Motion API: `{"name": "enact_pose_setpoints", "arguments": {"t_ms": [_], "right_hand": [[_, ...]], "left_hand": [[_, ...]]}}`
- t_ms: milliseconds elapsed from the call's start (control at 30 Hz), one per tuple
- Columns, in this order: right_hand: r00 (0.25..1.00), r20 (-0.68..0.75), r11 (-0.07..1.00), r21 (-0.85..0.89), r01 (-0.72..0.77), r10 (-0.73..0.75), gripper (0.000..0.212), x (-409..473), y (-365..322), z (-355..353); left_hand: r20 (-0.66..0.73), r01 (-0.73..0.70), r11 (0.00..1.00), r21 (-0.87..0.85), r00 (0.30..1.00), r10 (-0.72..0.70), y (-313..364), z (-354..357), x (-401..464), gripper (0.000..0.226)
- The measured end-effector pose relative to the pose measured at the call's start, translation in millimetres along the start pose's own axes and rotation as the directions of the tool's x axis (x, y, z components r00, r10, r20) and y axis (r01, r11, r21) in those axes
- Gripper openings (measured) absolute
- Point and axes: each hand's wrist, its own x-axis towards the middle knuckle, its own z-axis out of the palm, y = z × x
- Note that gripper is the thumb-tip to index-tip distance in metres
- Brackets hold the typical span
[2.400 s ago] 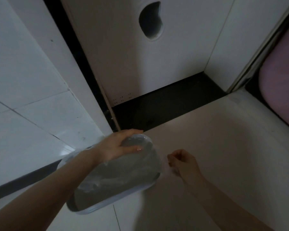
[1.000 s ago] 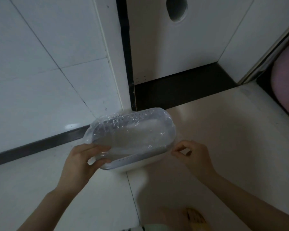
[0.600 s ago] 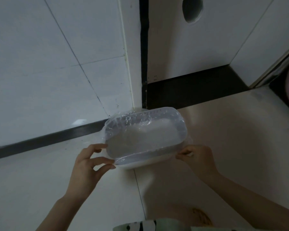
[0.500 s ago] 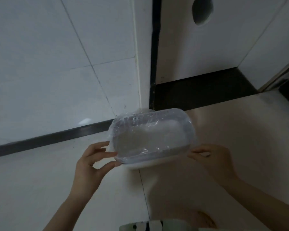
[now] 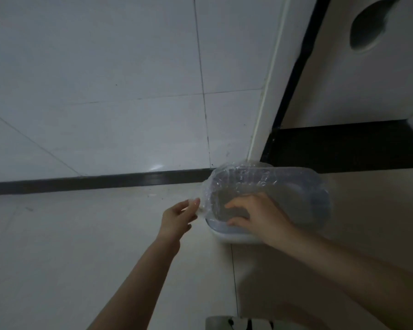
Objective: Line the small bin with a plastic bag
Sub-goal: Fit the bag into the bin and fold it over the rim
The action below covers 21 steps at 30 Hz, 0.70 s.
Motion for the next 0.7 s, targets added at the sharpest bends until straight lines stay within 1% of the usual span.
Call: {"name": "enact_pose_setpoints", "arguments": {"t_ms": [67, 133, 200, 267, 333, 400, 467, 533, 567, 600, 633, 667, 700], "right_hand": [[0.999, 0.009, 0.999, -0.014, -0.040, 0.040, 0.031, 3.0, 3.9, 4.6], [0.998, 0.007, 0.998, -0.033, -0.058, 0.058, 0.026, 4.4, 7.6, 7.5], [0.998, 0.010, 0.997, -0.041, -0.068, 0.068, 0.025, 5.8, 9.3, 9.9], [0.997, 0.047, 0.996, -0.073, -0.057, 0.061, 0.024, 6.0, 11.0, 12.9], [0.995, 0.093, 0.978, -0.206, -0.016, 0.036, 0.018, 5.0, 12.8, 17.2], [0.993, 0.113, 0.950, -0.311, -0.005, 0.042, 0.013, 3.1, 16.3, 22.3], [0.993, 0.107, 0.939, -0.343, -0.019, 0.059, 0.013, 2.2, 18.7, 25.8], [0.991, 0.123, 0.945, -0.326, -0.010, 0.053, 0.014, 2.8, 16.6, 24.1], [0.989, 0.138, 0.959, -0.284, -0.005, 0.046, 0.017, 3.0, 15.4, 20.6], [0.989, 0.146, 0.976, -0.216, -0.004, 0.037, 0.027, 2.2, 15.0, 15.5], [0.991, 0.133, 0.992, -0.127, -0.001, 0.018, 0.040, 0.8, 15.8, 9.1], [0.996, 0.089, 0.999, -0.043, 0.017, -0.013, 0.051, 0.0, 17.5, 1.3], [0.998, 0.024, 0.999, 0.009, 0.051, -0.051, 0.060, -0.2, 20.3, -7.7]], "left_hand": [[0.011, 0.032, 0.995, -0.099, 0.999, -0.031, -1.4, -3.6, 4.1, 0.027], [0.066, 0.099, 0.965, -0.241, 0.994, -0.085, -6.3, -8.9, 7.7, 0.016], [0.128, 0.165, 0.904, -0.394, 0.984, -0.124, -14.8, -16.6, 10.5, 0.020], [0.164, 0.213, 0.863, -0.458, 0.974, -0.154, -24.4, -23.0, 14.1, 0.033], [0.155, 0.236, 0.861, -0.450, 0.971, -0.185, -33.0, -24.4, 18.0, 0.040], [0.088, 0.233, 0.887, -0.398, 0.972, -0.216, -41.5, -20.6, 23.3, 0.039], [0.011, 0.225, 0.911, -0.344, 0.972, -0.236, -45.3, -14.1, 27.5, 0.031], [-0.057, 0.222, 0.930, -0.293, 0.967, -0.249, -42.1, -7.2, 29.7, 0.026], [-0.102, 0.201, 0.941, -0.270, 0.966, -0.236, -38.8, -5.5, 30.8, 0.027], [-0.159, 0.147, 0.958, -0.246, 0.969, -0.190, -34.4, -5.5, 31.3, 0.029], [-0.226, 0.047, 0.979, -0.198, 0.970, -0.092, -29.1, -7.9, 31.3, 0.033], [-0.267, -0.097, 0.988, -0.116, 0.961, 0.063, -22.7, -12.5, 30.4, 0.038], [-0.249, -0.254, 0.967, -0.002, 0.937, 0.245, -15.0, -18.3, 28.3, 0.046]]}}
